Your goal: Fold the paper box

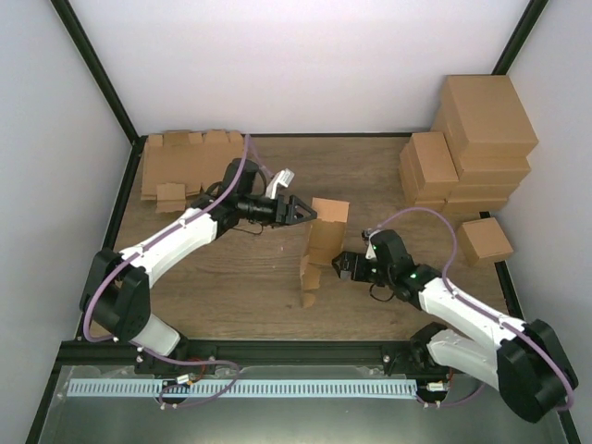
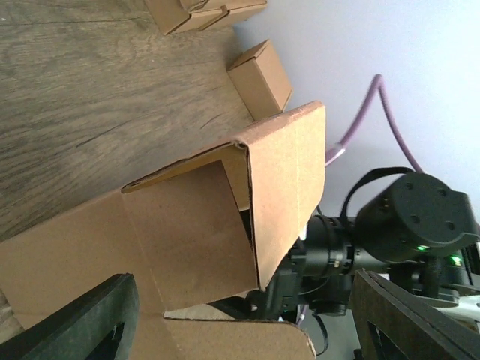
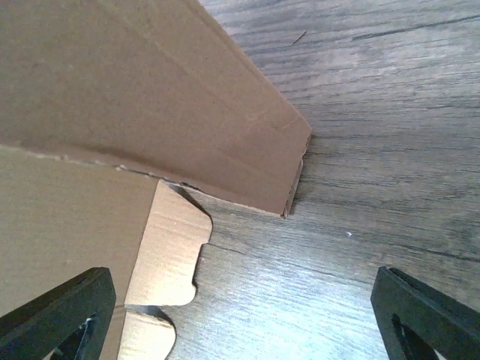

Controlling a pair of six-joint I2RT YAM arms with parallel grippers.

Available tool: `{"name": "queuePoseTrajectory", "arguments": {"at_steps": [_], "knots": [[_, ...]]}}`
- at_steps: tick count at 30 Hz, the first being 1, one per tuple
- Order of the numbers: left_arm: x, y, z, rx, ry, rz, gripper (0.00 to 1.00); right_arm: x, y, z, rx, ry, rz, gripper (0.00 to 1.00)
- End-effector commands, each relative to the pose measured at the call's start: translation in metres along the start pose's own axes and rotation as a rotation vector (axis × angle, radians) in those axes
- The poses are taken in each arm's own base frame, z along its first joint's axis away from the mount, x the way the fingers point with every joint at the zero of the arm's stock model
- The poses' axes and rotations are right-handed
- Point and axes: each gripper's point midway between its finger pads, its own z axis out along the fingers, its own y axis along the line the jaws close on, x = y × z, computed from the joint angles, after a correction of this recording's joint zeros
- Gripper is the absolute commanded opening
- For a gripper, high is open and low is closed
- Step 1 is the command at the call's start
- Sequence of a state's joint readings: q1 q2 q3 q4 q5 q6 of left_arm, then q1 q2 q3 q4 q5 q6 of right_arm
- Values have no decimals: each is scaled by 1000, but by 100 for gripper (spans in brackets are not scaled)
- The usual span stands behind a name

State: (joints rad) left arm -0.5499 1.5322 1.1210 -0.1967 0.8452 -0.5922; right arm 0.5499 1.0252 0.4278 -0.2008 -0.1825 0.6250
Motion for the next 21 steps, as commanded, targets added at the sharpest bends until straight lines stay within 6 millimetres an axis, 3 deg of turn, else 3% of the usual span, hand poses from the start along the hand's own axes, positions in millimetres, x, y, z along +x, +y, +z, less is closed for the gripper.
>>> {"name": "queuePoseTrajectory", "arguments": {"at_steps": [1, 6, 12, 14, 21], "knots": [[-12, -14, -12, -31, -58, 42, 79, -16, 4, -20, 36, -39, -4, 97], [-24, -19, -42, -128, -182, 54, 78, -40, 25, -50, -20, -145, -36, 97], [-24, 3, -69, -174, -262, -10, 62, -71, 42, -88, -29, -271, -53, 99], [-19, 11, -65, -163, -238, -32, 61, -81, 43, -95, -4, -283, -60, 99], [-8, 28, -35, -76, -127, -83, 67, -106, 46, -112, -46, -316, -29, 86]]}}
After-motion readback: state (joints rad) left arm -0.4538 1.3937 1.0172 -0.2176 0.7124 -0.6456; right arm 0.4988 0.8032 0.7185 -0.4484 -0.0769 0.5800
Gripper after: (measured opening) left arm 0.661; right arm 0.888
